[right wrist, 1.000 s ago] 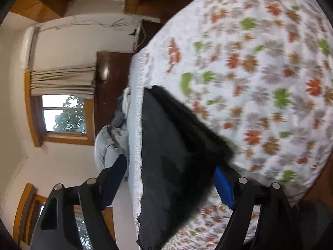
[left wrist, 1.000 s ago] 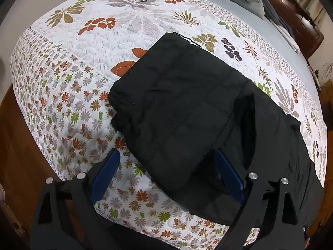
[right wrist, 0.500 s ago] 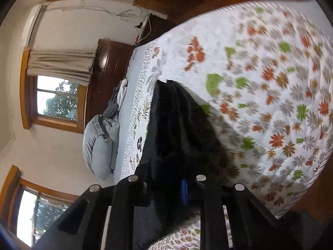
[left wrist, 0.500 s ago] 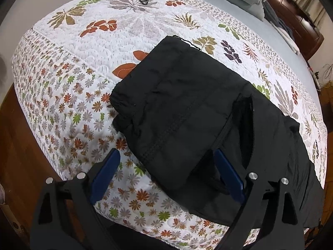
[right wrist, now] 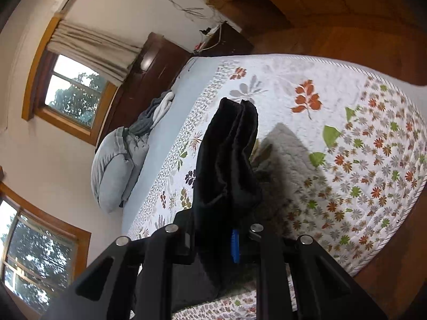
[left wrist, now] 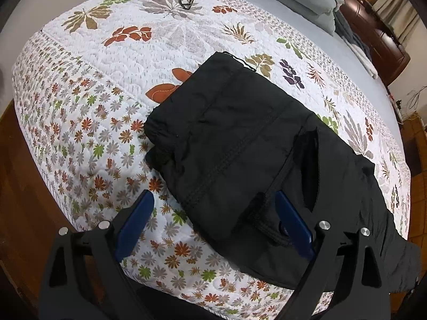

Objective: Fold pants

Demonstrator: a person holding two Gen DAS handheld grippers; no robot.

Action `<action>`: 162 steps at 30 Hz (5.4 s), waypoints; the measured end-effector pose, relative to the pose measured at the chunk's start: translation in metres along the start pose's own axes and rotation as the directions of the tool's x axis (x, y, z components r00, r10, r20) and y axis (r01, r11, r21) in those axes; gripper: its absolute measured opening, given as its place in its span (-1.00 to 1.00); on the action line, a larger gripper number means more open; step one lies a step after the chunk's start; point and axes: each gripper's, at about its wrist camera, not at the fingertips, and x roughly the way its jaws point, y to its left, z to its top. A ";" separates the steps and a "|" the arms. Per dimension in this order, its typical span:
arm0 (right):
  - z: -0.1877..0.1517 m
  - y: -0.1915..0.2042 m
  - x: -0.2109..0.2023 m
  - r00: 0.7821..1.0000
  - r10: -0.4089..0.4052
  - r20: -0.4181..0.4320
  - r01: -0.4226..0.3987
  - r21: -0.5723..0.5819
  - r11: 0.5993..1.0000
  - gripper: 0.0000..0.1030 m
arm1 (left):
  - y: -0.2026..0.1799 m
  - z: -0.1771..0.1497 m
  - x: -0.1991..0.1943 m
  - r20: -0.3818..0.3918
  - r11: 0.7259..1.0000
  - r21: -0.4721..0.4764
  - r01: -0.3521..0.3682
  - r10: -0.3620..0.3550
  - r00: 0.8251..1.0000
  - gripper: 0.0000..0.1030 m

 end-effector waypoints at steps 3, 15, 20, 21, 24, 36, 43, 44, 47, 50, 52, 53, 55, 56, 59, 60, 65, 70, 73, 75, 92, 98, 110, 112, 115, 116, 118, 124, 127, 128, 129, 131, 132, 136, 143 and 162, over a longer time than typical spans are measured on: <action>-0.005 0.014 -0.003 1.000 -0.008 0.000 0.008 -0.028 1.000 -0.63 | 0.002 0.000 -0.001 0.003 1.000 -0.007 0.013 -0.013 1.000 0.78; -0.017 0.063 -0.010 1.000 -0.028 0.002 0.028 -0.137 0.990 -0.63 | 0.007 -0.001 -0.004 -0.002 0.999 -0.023 0.044 -0.044 0.999 0.78; -0.022 0.090 -0.009 0.999 -0.043 0.002 0.042 -0.201 0.979 -0.63 | 0.008 0.000 -0.003 -0.002 0.998 -0.035 0.055 -0.055 0.998 0.78; -0.023 0.096 -0.009 0.999 -0.045 0.002 0.044 -0.212 0.976 -0.63 | 0.008 0.000 -0.003 -0.003 0.998 -0.036 0.057 -0.057 0.998 0.78; -0.026 0.108 -0.009 0.999 -0.051 0.001 0.050 -0.240 0.970 -0.63 | 0.009 0.000 -0.002 -0.006 0.998 -0.035 0.057 -0.057 0.998 0.78; -0.047 0.161 -0.005 0.997 -0.083 0.001 0.078 -0.366 0.927 -0.63 | 0.018 0.001 -0.003 -0.004 0.994 -0.061 0.096 -0.096 0.995 0.78; -0.064 0.195 0.003 0.994 -0.105 0.000 0.093 -0.457 0.885 -0.63 | 0.022 0.001 -0.005 0.000 0.991 -0.071 0.112 -0.113 0.994 0.78; -0.068 0.201 0.005 0.994 -0.109 0.000 0.096 -0.474 0.875 -0.63 | 0.023 0.001 -0.005 0.000 0.991 -0.073 0.114 -0.114 0.993 0.78; -0.078 0.215 0.010 0.993 -0.115 -0.004 0.096 -0.514 0.852 -0.64 | 0.024 0.001 -0.005 0.001 0.989 -0.081 0.122 -0.123 0.992 0.78; -0.087 0.228 0.015 0.992 -0.124 -0.007 0.100 -0.550 0.829 -0.64 | 0.025 0.001 -0.005 0.003 0.988 -0.087 0.127 -0.127 0.992 0.78; -0.096 0.239 0.021 0.991 -0.132 -0.012 0.100 -0.581 0.808 -0.64 | 0.025 0.001 -0.005 0.002 0.988 -0.085 0.127 -0.127 0.992 0.78; -0.099 0.244 0.023 0.991 -0.136 -0.014 0.101 -0.592 0.800 -0.64 | 0.025 0.001 -0.006 0.003 0.988 -0.085 0.129 -0.129 0.992 0.78; -0.106 0.251 0.029 0.989 -0.144 -0.018 0.103 -0.613 0.784 -0.64 | 0.027 0.001 -0.006 0.004 0.988 -0.084 0.132 -0.132 0.991 0.78; -0.108 0.254 0.032 0.989 -0.147 -0.018 0.104 -0.622 0.776 -0.64 | 0.027 0.001 -0.006 0.004 0.987 -0.085 0.134 -0.134 0.991 0.78; -0.121 0.266 0.042 0.987 -0.160 -0.025 0.105 -0.655 0.749 -0.64 | 0.028 0.001 -0.007 0.008 0.986 -0.088 0.139 -0.139 0.990 0.78; -0.127 0.272 0.047 0.986 -0.166 -0.027 0.106 -0.670 0.735 -0.64 | 0.028 0.002 -0.006 0.008 0.986 -0.089 0.140 -0.140 0.990 0.78; -0.150 0.288 0.065 0.982 -0.187 -0.041 0.098 -0.730 0.677 -0.64 | 0.027 0.002 -0.006 0.010 0.986 -0.089 0.143 -0.143 0.990 0.78; -0.174 0.299 0.081 0.976 -0.204 -0.072 0.075 -0.770 0.633 -0.64 | 0.029 0.003 -0.005 0.008 0.985 -0.092 0.146 -0.146 0.989 0.78; -0.186 0.303 0.092 0.969 -0.228 -0.093 0.070 -0.784 0.617 -0.64 | 0.029 0.004 -0.004 0.005 0.986 -0.090 0.143 -0.143 0.990 0.78; -0.191 0.304 0.098 0.964 -0.241 -0.110 0.065 -0.784 0.617 -0.64 | 0.028 0.004 -0.003 0.004 0.987 -0.086 0.138 -0.138 0.990 0.78; -0.223 0.313 0.128 0.949 -0.274 -0.153 0.027 -0.830 0.558 -0.64 | 0.027 0.005 0.000 0.002 0.987 -0.086 0.138 -0.138 0.990 0.78; -0.237 0.313 0.138 0.939 -0.298 -0.171 0.015 -0.845 0.534 -0.64 | 0.031 0.004 -0.002 0.009 0.984 -0.092 0.150 -0.150 0.989 0.78; -0.293 0.310 0.179 0.901 -0.402 -0.165 0.008 -0.918 0.396 -0.64 | 0.034 0.004 -0.005 0.015 0.979 -0.104 0.174 -0.174 0.985 0.78; -0.307 0.307 0.186 0.894 -0.421 -0.151 0.011 -0.934 0.357 -0.64 | 0.034 0.004 -0.006 0.018 0.979 -0.105 0.177 -0.176 0.984 0.78; -0.333 0.301 0.199 0.880 -0.459 -0.122 0.015 -0.959 0.284 -0.64 | 0.035 0.003 -0.008 0.025 0.977 -0.107 0.185 -0.183 0.983 0.78; -0.341 0.298 0.203 0.875 -0.470 -0.115 0.014 -0.965 0.260 -0.64 | 0.035 0.003 -0.008 0.027 0.976 -0.108 0.187 -0.185 0.982 0.78; -0.362 0.293 0.211 0.867 -0.490 -0.094 0.004 -0.981 0.195 -0.64 | 0.035 0.002 -0.008 0.030 0.975 -0.109 0.191 -0.189 0.981 0.78; -0.405 0.268 0.235 0.832 -0.552 -0.046 -0.022 -0.998 0.050 -0.64 | 0.037 0.002 -0.008 0.031 0.973 -0.120 0.196 -0.193 0.981 0.78; -0.421 0.256 0.242 0.825 -0.565 -0.002 -0.024 -0.999 -0.032 -0.61 | 0.036 0.002 -0.008 0.032 0.973 -0.121 0.196 -0.194 0.981 0.78; -0.424 0.253 0.243 0.823 -0.567 0.005 -0.024 -0.999 -0.043 -0.60 | 0.036 0.002 -0.008 0.031 0.973 -0.122 0.196 -0.194 0.981 0.78; -0.427 0.251 0.245 0.824 -0.566 0.006 -0.027 -0.998 -0.051 -0.50 | 0.036 0.002 -0.008 0.030 0.973 -0.121 0.196 -0.194 0.981 0.78; -0.433 0.247 0.246 0.823 -0.568 0.010 -0.040 -0.996 -0.076 -0.37 | 0.035 0.002 -0.008 0.030 0.974 -0.118 0.194 -0.191 0.981 0.78; -0.432 0.248 0.245 0.826 -0.564 0.009 -0.043 -0.996 -0.080 -0.35 | 0.034 0.002 -0.008 0.028 0.974 -0.117 0.194 -0.192 0.981 0.78; -0.410 0.264 0.221 0.824 -0.538 -0.180 -0.150 -0.984 0.100 -0.07 | 0.034 0.003 -0.005 0.017 0.973 -0.122 0.195 -0.194 0.981 0.78; -0.323 0.272 0.200 0.835 -0.429 -0.345 -0.105 -0.865 0.491 0.20 | 0.033 0.002 -0.005 0.023 0.971 -0.119 0.207 -0.206 0.978 0.78; -0.317 0.276 0.249 0.713 -0.503 -0.488 -0.209 -0.833 0.512 0.17 | 0.079 -0.003 -0.001 0.034 0.864 -0.339 0.374 -0.386 0.922 0.78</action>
